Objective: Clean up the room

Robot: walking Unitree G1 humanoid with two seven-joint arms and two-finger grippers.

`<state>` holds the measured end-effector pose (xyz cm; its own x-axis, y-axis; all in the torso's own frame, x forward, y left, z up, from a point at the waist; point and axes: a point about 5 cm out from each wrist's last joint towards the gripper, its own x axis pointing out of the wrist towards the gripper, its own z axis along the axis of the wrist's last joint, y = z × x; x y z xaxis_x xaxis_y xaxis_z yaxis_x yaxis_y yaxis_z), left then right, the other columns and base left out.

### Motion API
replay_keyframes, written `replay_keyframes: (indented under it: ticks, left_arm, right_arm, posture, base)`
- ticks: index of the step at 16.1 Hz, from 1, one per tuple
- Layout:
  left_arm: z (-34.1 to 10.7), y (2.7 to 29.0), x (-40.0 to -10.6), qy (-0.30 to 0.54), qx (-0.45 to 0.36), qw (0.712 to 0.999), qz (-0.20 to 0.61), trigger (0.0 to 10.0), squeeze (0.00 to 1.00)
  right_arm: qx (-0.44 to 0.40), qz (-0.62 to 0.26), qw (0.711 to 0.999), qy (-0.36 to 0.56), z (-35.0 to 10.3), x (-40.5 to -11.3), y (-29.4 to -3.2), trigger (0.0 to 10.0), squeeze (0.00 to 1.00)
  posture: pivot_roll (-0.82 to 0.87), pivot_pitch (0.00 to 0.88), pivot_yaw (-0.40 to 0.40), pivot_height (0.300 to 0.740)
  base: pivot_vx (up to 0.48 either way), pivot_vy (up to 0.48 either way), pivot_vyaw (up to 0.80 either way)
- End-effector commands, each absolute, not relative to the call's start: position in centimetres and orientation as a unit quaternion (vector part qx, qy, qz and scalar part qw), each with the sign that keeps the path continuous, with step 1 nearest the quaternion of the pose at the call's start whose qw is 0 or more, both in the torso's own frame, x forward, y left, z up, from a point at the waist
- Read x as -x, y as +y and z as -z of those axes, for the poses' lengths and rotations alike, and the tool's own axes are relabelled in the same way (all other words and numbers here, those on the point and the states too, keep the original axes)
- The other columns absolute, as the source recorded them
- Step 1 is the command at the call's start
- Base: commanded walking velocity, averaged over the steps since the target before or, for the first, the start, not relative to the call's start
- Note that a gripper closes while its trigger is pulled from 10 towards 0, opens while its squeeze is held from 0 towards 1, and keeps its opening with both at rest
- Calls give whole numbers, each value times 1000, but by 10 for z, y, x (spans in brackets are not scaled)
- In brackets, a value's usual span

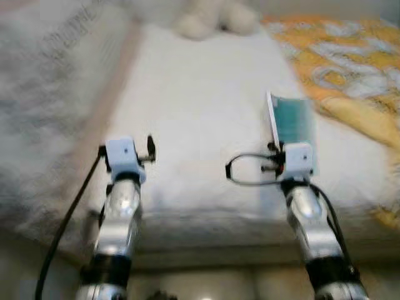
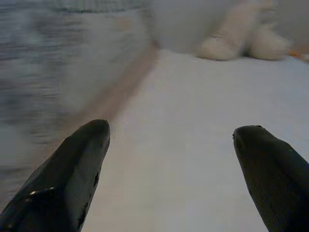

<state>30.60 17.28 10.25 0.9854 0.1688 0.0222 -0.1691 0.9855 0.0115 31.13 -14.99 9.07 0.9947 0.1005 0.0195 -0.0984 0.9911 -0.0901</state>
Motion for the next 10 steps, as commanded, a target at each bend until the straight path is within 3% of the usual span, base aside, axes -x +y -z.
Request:
replay_keyframes:
  ticks: [1, 4, 6, 10]
  left_arm:
    - [-107, 173, -308, -17, -8, 996, -91, 10000, 0]
    - [-110, 167, -309, -25, -17, 996, -80, 10000, 0]
    - [-114, 162, -310, -35, -17, 997, -67, 10000, 0]
    - [-120, 165, -310, -39, -20, 997, -61, 10000, 0]
  right_arm:
    - [48, -74, 995, -43, -104, -316, -139, 0, 24]
    - [45, -76, 995, -41, -107, -321, -140, 0, 16]
    - [-61, -89, 994, -1, -109, -335, -135, 0, 0]
    - [-182, -104, 976, 67, -108, -364, -138, 0, 0]
  posture:
    - [-134, 0, 44, 719]
    - [-128, 0, 42, 719]
    - [-128, 0, 46, 719]
    - [-76, 0, 72, 719]
  base:
    - [371, 304, 0]
    - [376, 296, 0]
    - [0, 0, 0]
    - [0, 0, 0]
